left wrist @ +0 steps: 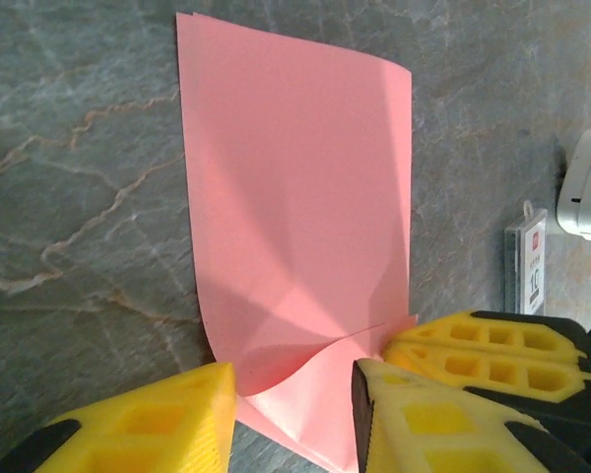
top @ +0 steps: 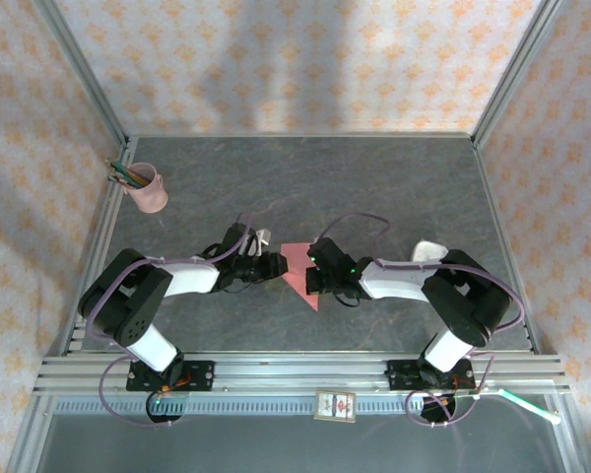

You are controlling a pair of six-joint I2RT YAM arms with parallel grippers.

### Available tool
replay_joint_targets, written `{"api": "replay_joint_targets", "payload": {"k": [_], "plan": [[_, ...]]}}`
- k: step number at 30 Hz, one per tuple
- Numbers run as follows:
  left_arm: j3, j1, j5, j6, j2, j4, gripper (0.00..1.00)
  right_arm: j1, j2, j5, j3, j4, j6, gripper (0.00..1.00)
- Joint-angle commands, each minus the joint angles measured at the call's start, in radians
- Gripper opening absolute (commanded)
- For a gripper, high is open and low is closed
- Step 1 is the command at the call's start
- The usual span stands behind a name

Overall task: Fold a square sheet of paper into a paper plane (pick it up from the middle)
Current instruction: Third fold the triangle at the center of the table.

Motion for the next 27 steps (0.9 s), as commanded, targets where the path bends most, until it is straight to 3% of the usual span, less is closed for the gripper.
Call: {"api": "replay_joint_targets", "payload": {"k": [1,9,16,27], "plan": [[0.025,-0.003,-0.024,-0.016,0.016,-0.019,0.36,-0.006,0.018,0.033,-0.02,-0.017,0.008,0.04],[0.026,-0.005,-0.095,-0.021,-0.007,-0.086,0.36,-0.007,0.013,0.034,-0.027,-0.016,0.009,0.03],[0.037,-0.013,-0.027,-0.043,0.039,-0.029,0.36,-0.008,0.016,0.034,-0.025,-0.016,0.01,0.03],[0.067,-0.016,-0.002,-0.04,0.068,-0.023,0.27,-0.007,0.013,0.032,-0.037,-0.011,0.012,0.03]]}}
